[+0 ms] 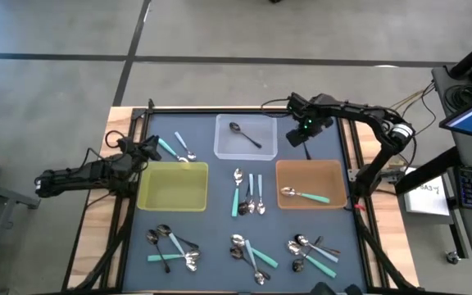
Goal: Sort silverware by color (type)
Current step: Put the black spoon into the transparent bin
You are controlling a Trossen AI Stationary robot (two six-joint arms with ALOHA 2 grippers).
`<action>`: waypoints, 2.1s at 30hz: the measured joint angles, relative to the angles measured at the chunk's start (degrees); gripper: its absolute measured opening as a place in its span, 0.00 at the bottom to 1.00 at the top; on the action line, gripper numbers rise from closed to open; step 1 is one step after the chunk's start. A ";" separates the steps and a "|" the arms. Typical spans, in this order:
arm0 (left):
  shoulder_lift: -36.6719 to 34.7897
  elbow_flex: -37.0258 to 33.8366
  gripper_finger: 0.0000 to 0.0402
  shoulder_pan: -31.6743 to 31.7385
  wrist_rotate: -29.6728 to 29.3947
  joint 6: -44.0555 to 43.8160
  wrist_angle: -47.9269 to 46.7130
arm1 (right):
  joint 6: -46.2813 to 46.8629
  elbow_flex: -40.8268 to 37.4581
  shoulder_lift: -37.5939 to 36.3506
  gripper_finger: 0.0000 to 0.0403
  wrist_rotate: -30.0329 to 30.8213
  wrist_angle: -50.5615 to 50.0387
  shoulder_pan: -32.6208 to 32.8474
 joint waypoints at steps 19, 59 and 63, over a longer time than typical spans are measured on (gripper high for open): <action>0.01 0.00 0.22 0.01 0.00 0.00 0.00 | 7.49 -14.78 -0.17 0.14 -1.02 23.36 -0.66; 0.01 0.00 0.22 0.02 0.00 0.00 0.01 | 8.75 15.37 8.91 0.07 9.00 32.74 23.36; 0.00 0.00 0.22 0.01 0.01 -0.01 0.01 | 9.92 16.00 9.61 0.14 7.69 32.77 24.04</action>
